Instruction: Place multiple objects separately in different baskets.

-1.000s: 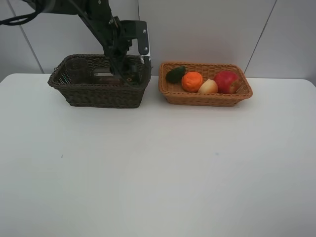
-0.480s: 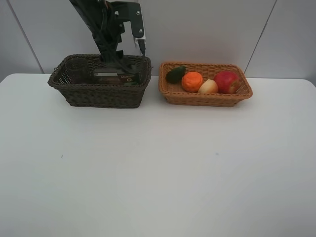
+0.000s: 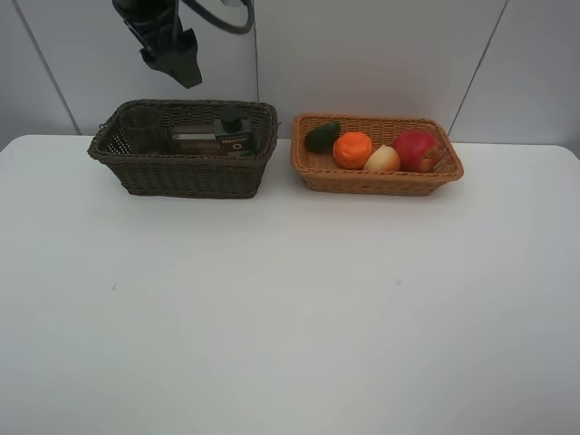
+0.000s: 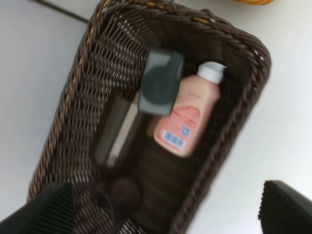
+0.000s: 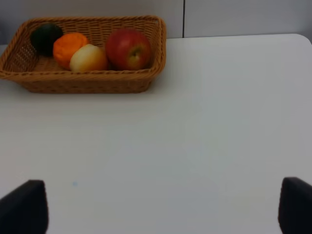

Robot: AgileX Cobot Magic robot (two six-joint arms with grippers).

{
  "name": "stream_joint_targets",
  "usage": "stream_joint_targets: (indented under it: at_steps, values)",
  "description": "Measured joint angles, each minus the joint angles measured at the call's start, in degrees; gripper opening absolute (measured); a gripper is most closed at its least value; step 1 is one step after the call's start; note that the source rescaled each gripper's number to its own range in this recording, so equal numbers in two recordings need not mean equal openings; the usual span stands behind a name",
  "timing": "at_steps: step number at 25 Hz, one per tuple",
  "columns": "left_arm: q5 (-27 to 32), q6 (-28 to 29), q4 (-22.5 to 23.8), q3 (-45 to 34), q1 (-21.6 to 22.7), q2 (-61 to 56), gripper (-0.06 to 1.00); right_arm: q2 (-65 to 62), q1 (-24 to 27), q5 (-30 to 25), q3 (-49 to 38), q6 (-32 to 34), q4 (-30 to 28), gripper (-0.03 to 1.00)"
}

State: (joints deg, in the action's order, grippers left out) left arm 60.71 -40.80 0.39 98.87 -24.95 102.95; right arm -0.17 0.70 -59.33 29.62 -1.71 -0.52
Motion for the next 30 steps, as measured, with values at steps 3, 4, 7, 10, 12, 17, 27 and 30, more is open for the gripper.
stream_joint_targets:
  at_steps: [3,4,7,10,12,17,27,30]
  values:
    - [5.2,4.72,-0.39,0.0,0.0,-3.69,1.0,0.0,0.0,0.0,0.0,0.0,0.0,1.0]
    - [7.03,6.42,-0.39,0.0,0.0,-4.92,1.0,0.0,0.0,0.0,0.0,0.0,0.0,1.0]
    - [8.58,11.33,-0.39,-0.07,0.0,-8.36,1.0,0.0,0.0,0.0,0.0,0.0,0.0,1.0]
    - [8.69,15.2,-0.39,-2.74,0.0,-12.87,1.0,0.0,0.0,0.0,0.0,0.0,0.0,1.0]
    - [8.77,16.33,-0.39,-5.61,0.0,-16.25,1.0,0.0,0.0,0.0,0.0,0.0,0.0,1.0]
    - [8.83,18.3,-0.71,-14.66,0.0,-26.34,1.0,0.0,0.0,0.0,0.0,0.0,0.0,1.0]
    - [8.84,25.56,-5.57,-37.73,0.0,-48.47,1.0,0.0,0.0,0.0,0.0,0.0,0.0,1.0]
    - [8.86,26.22,-7.45,-46.5,0.0,-56.36,1.0,0.0,0.0,0.0,0.0,0.0,0.0,1.0]
